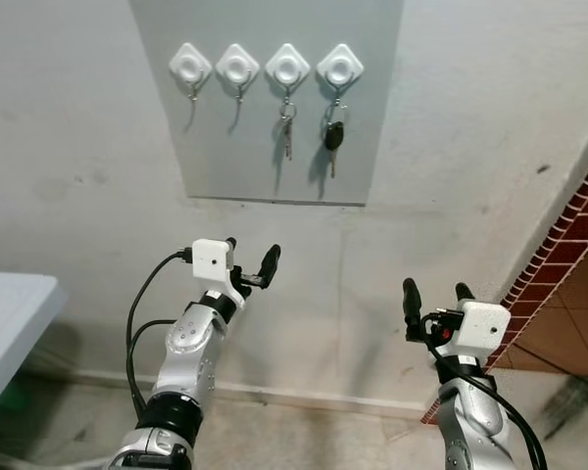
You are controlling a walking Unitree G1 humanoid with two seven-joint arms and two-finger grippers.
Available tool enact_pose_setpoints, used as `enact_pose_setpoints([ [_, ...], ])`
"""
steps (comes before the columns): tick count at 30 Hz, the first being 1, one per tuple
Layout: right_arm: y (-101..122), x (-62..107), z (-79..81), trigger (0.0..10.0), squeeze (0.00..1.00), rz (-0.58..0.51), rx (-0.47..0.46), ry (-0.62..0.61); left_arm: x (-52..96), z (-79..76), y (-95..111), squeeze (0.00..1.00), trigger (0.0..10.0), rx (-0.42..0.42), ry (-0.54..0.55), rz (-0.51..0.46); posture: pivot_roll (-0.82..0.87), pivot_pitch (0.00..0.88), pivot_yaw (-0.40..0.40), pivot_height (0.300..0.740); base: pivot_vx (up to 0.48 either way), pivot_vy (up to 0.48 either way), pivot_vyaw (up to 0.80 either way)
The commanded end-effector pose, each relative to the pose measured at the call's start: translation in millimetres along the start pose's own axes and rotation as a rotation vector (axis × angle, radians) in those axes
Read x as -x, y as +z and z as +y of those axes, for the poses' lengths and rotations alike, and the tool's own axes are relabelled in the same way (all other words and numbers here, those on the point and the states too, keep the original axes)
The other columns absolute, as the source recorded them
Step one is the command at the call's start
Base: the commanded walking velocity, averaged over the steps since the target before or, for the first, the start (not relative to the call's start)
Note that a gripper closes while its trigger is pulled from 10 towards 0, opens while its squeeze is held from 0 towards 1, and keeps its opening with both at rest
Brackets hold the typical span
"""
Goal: Hang keys on a hook
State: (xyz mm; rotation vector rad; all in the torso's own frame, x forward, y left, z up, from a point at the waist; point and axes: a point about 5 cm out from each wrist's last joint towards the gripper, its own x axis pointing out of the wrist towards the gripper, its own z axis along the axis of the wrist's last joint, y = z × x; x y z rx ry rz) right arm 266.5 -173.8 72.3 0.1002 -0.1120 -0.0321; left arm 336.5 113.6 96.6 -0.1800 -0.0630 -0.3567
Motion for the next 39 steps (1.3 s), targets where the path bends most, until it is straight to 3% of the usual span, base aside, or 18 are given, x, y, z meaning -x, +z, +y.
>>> enact_pose_setpoints([
  [1, 1.5, -3.5, 5.1, 10.0, 0.00, -0.009, 0.009, 0.022, -1.0, 4.0, 2.5, 0.00, 10.0, -0.003, 0.012, -0.004, -0.08, 0.000, 0.022, 0.740, 0.000, 0.000, 0.00],
  [5, 0.9, -2.4, 5.1, 10.0, 0.00, -0.006, 0.029, 0.022, 2.1, 6.3, -1.9, 0.00, 10.0, 0.011, 0.021, 0.013, -0.09, 0.000, 0.023, 0.740, 0.000, 0.000, 0.00],
  [27, -1.6, 5.8, 4.1, 10.0, 0.00, 0.011, 0.065, 0.019, 9.8, 8.9, -9.4, 0.00, 10.0, 0.031, 0.052, 0.026, -0.09, 0.000, -0.001, 0.740, 0.000, 0.000, 0.80],
  [31, 2.5, 12.1, 3.2, 10.0, 0.00, -0.007, 0.074, 0.024, 20.8, 4.4, -8.7, 0.00, 10.0, -0.006, 0.027, -0.009, -0.09, 0.000, -0.006, 0.740, 0.000, 0.000, 0.80],
  [37, -16.1, 43.4, -11.2, 10.0, 0.00, 0.071, 0.086, 0.000, 61.8, 11.8, -30.9, 0.00, 10.0, 0.046, 0.069, 0.003, -0.08, 0.000, -0.022, 0.740, 0.000, 0.000, 0.80],
  [39, -15.2, 47.0, -12.2, 10.0, 0.00, 0.070, 0.078, 0.000, 66.5, 12.0, -31.2, 0.00, 10.0, 0.048, 0.069, -0.004, -0.07, 0.000, -0.027, 0.740, 0.000, 0.000, 0.80],
])
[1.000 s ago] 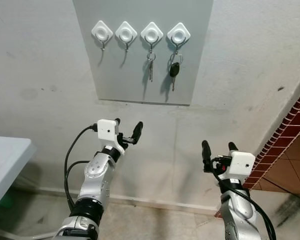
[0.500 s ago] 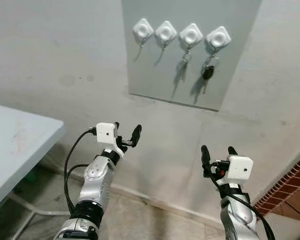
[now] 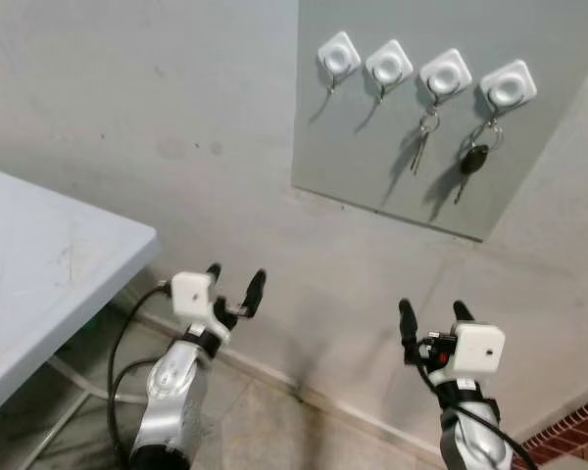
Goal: Hang keys on a hook
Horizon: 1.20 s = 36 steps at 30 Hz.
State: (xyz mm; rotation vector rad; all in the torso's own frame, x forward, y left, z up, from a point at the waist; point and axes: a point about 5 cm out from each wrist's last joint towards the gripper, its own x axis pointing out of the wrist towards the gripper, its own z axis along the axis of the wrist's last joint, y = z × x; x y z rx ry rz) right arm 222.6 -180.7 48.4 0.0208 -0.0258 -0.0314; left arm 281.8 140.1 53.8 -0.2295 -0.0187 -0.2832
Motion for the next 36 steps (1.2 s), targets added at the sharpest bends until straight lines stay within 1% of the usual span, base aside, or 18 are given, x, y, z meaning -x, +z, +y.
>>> enact_pose_setpoints([
  [1, 3.9, 2.5, -1.9, 10.0, 0.00, -0.022, -0.007, 0.002, 4.0, -0.5, 4.3, 0.00, 10.0, -0.005, -0.012, -0.033, -0.07, 0.000, -0.027, 0.740, 0.000, 0.000, 0.80],
  [5, 8.5, 6.2, -1.4, 10.0, 0.00, -0.030, -0.008, 0.013, 9.2, -0.4, 4.5, 0.00, 10.0, -0.013, -0.001, -0.020, -0.07, 0.000, -0.032, 0.740, 0.000, 0.000, 0.80],
  [9, 8.6, 6.9, -0.4, 10.0, 0.00, -0.024, -0.011, 0.019, 11.3, -0.7, 5.6, 0.00, 10.0, -0.016, 0.003, -0.014, -0.07, 0.000, -0.031, 0.740, 0.000, 0.000, 0.80],
  [20, 9.1, 8.5, 2.8, 10.0, 0.00, -0.019, -0.016, 0.025, 11.1, -0.8, 10.6, 0.00, 10.0, -0.020, 0.001, -0.010, -0.07, 0.000, -0.025, 0.740, 0.000, 0.000, 0.80],
  [36, 9.9, 5.0, 3.2, 10.0, 0.00, -0.018, -0.012, 0.039, 9.7, -2.1, 9.4, 0.00, 10.0, -0.019, 0.018, 0.010, -0.06, 0.000, -0.033, 0.740, 0.000, 0.000, 0.80],
])
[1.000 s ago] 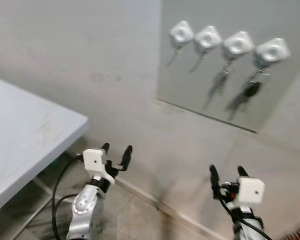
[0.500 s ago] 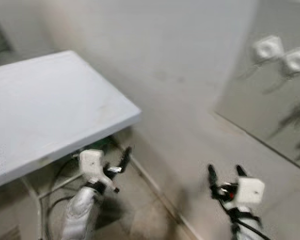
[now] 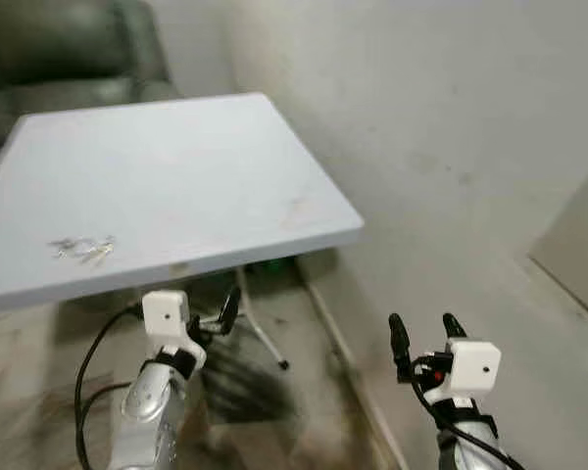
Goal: Hang keys on a hook
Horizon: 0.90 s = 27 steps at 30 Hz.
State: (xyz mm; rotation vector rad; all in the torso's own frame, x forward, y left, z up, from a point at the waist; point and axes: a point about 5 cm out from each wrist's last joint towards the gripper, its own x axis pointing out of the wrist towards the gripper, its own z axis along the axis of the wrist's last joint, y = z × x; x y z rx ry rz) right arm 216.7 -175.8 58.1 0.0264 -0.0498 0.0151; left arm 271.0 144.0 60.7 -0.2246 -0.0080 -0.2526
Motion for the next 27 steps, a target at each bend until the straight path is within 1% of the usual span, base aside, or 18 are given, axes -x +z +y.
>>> enact_pose_setpoints([
  [1, 0.3, -1.1, -1.7, 10.0, 0.00, 0.005, -0.005, -0.006, -1.7, -1.3, 1.9, 0.00, 10.0, -0.016, -0.013, 0.003, -0.06, 0.000, -0.034, 0.740, 0.000, 0.000, 0.80],
  [13, 2.0, -4.2, -0.4, 10.0, 0.00, -0.004, -0.003, 0.014, -2.5, -0.9, 2.2, 0.00, 10.0, 0.004, 0.005, 0.006, -0.06, 0.000, -0.037, 0.740, 0.000, 0.000, 0.77],
  [16, 1.3, -4.0, -0.2, 10.0, 0.00, -0.001, -0.030, 0.010, -2.4, -0.8, 1.9, 0.00, 10.0, 0.014, 0.009, 0.007, -0.06, 0.000, -0.038, 0.740, 0.000, 0.000, 0.00],
  [21, 1.4, -4.1, -0.5, 10.0, 0.00, -0.001, -0.031, 0.014, -2.9, 0.1, 1.9, 0.00, 10.0, 0.035, 0.020, 0.012, -0.06, 0.000, -0.040, 0.740, 0.000, 0.000, 0.00],
  [27, 1.3, -4.0, -0.8, 10.0, 0.00, 0.000, -0.036, 0.018, -3.7, 0.3, 1.4, 0.00, 10.0, 0.044, 0.025, 0.017, -0.06, 0.000, -0.041, 0.740, 0.000, 0.334, 0.00],
])
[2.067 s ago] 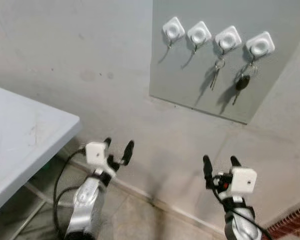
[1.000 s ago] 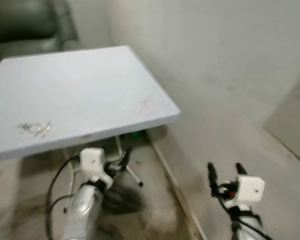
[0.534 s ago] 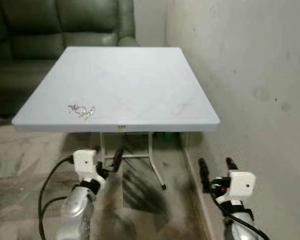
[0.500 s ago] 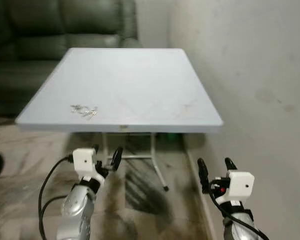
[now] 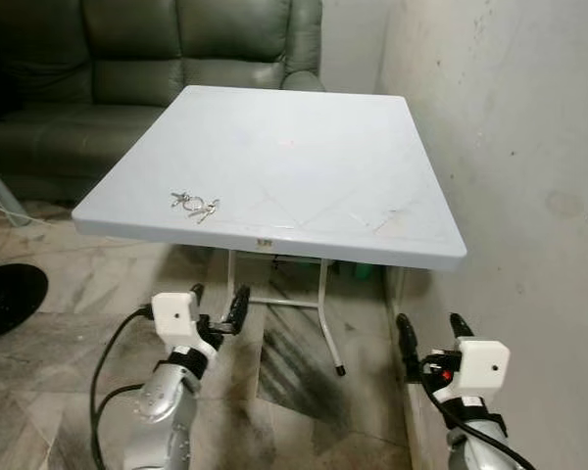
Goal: Hang keys on a hook
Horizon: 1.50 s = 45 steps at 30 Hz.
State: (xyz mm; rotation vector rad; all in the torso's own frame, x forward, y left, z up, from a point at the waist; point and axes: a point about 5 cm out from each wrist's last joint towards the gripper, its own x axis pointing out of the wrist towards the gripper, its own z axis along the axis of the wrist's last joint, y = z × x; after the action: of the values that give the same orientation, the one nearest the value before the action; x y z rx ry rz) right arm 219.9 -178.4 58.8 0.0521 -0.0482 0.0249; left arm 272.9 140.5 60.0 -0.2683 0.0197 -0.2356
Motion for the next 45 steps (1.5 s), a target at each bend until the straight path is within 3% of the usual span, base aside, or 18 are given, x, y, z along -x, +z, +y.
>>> enact_pose_setpoints([
  [1, 0.7, -0.8, 1.8, 10.0, 0.00, -0.001, -0.011, 0.008, -0.9, 2.8, 3.1, 0.00, 10.0, -0.002, 0.005, -0.003, -0.06, 0.000, -0.041, 0.740, 0.000, 0.398, 0.00],
  [45, 1.2, 1.2, 5.3, 10.0, 0.00, 0.010, -0.020, 0.031, 2.2, 1.7, 0.8, 0.00, 10.0, 0.018, 0.015, 0.013, -0.05, 0.000, -0.051, 0.740, 0.000, 0.413, 0.00],
])
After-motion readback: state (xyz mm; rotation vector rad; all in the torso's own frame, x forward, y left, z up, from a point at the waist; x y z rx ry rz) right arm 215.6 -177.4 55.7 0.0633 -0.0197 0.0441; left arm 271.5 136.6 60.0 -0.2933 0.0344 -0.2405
